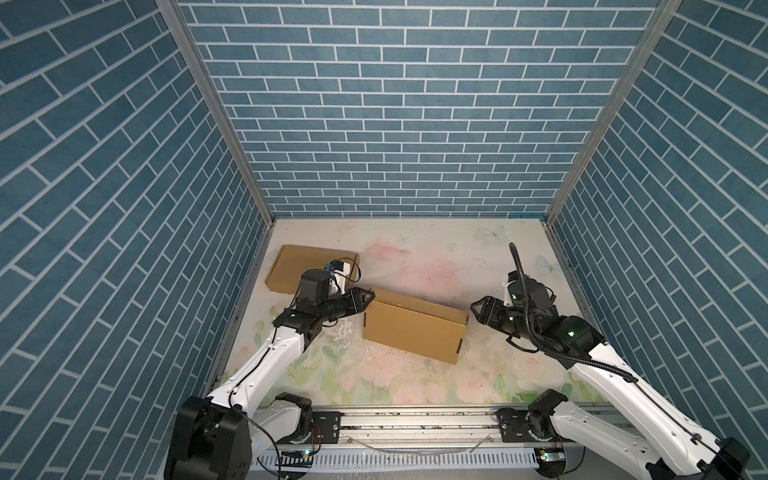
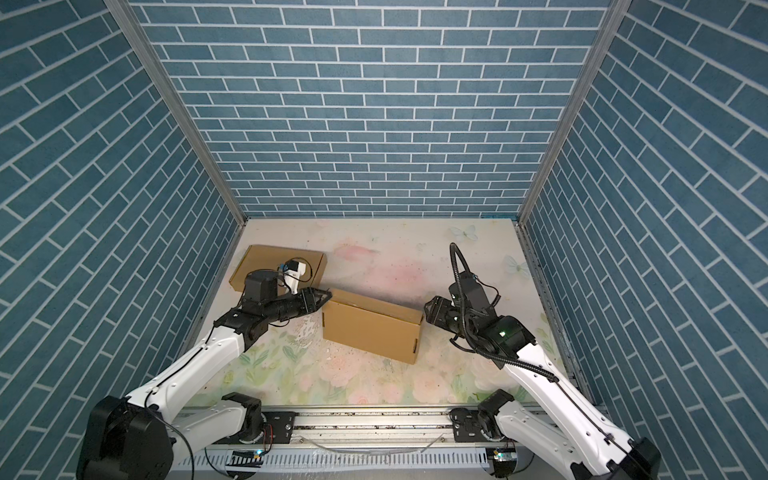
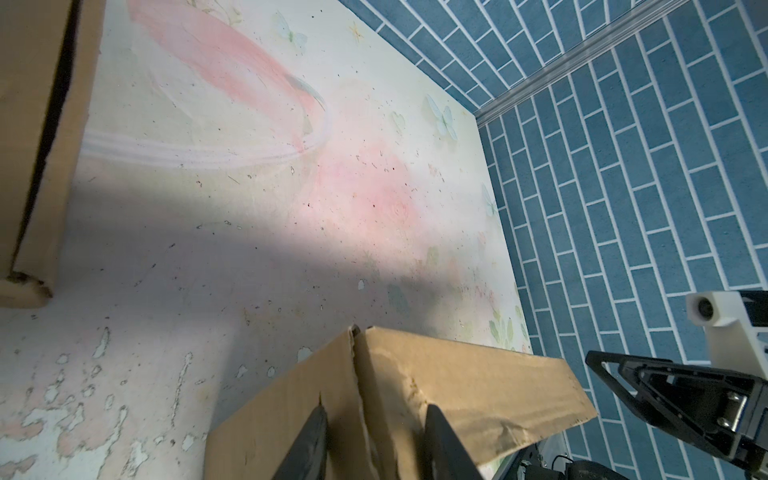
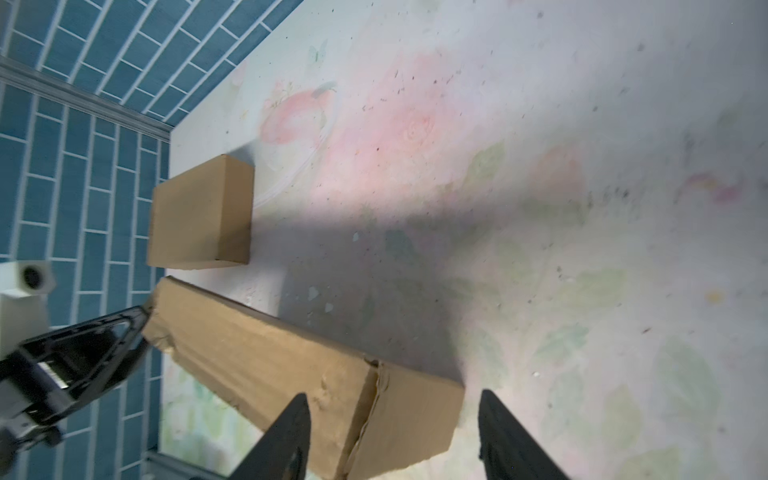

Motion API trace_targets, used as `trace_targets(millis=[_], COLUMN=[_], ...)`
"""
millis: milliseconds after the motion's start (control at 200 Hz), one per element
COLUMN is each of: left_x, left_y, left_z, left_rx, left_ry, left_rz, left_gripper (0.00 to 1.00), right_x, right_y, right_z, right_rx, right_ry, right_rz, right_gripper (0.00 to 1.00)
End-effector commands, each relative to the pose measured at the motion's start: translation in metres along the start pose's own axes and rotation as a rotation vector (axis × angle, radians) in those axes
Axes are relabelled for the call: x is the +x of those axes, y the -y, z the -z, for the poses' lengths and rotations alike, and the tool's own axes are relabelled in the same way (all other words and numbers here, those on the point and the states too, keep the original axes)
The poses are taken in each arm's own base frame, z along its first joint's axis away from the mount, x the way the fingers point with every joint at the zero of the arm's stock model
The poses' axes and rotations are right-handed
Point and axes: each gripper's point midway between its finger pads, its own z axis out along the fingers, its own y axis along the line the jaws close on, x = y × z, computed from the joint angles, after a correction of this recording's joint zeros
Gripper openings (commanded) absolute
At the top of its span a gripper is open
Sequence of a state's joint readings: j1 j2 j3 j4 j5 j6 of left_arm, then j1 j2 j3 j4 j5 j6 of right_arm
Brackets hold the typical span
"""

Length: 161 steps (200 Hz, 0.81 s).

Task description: Fold the paper box

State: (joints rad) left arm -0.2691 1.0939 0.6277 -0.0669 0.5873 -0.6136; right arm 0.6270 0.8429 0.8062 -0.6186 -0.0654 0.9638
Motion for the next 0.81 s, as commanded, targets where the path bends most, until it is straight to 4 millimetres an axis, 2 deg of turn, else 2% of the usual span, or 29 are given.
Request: trace_targets(millis=[0, 185, 315, 370, 585, 800], left_x=[0.023, 0.024, 0.027, 0.027, 0.015, -0.018], left_y=[-0.021, -0.020, -0.022, -0.022, -0.015, 0.001], left_z=[-0.003, -0.004, -0.005, -0.006, -0.010, -0.020], left_rx=[-0.069, -0.062, -0.062, -0.056, -0.024, 0.012], left_ry=[-0.059, -0.062, -0.064, -0.061, -0.028, 0.032], left_rz=[0.047, 0.048, 0.054, 0.059, 0.071, 0.086], left_gripper=[0.38, 0.38, 0.35, 0.35, 0.35, 0.34], right_x=[0.019, 0.031, 0.035, 0.034, 0.019, -0.013], right_y=[-0.009, -0.013, -0.010, -0.011, -0.024, -0.033], right_z=[-0.010, -0.035, -0.046, -0.048, -0.051, -0.054], right_rx=[-0.095, -0.154, -0.166, -0.177, -0.235, -0.276], right_ry=[-0.090, -0.154, -0.163, -0.157, -0.121, -0.069], right_rz=[-0.242, -0.327, -0.331, -0.329, -0.306, -0.287], right_gripper=[0.62, 0.54, 0.35, 0.33, 0.32, 0.29])
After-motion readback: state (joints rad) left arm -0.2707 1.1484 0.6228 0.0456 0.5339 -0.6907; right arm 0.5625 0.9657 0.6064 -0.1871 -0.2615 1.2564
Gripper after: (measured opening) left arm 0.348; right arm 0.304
